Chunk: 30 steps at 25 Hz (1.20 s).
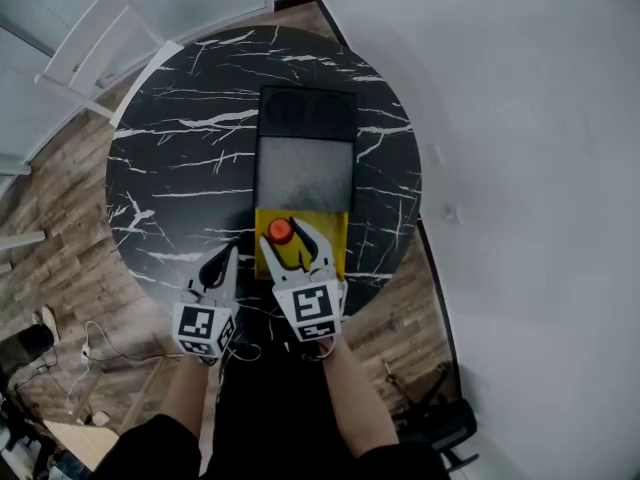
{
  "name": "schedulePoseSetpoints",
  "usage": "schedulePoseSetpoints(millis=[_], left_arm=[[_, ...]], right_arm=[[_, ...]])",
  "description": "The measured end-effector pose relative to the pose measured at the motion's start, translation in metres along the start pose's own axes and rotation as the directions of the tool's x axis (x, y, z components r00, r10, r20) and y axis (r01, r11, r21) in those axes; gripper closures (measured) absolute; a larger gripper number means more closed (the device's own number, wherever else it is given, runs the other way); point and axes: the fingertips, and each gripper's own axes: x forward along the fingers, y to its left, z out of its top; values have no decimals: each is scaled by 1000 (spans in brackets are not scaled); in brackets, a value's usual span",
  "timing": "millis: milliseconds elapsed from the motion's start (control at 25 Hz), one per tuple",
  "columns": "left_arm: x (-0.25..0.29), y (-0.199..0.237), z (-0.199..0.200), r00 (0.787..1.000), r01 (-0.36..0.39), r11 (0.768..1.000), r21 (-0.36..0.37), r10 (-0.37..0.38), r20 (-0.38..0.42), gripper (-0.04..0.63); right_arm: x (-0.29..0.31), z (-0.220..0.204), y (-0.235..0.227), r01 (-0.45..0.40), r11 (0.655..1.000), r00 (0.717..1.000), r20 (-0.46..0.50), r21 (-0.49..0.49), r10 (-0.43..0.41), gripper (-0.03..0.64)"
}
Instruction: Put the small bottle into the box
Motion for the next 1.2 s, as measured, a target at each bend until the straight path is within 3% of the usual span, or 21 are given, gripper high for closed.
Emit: schedulePoseSetpoints(millis=[640,1200], left_arm=[[21,9,-16,999,20,999,-25,-21,-50,597],[26,16,-21,997,13,999,-33,-16,-72,597]], right_arm=[[26,-42,-3,-72,995,988,-140,-65,62,408],[39,-53,-3,-92,994,983,-167,-62,80,408]])
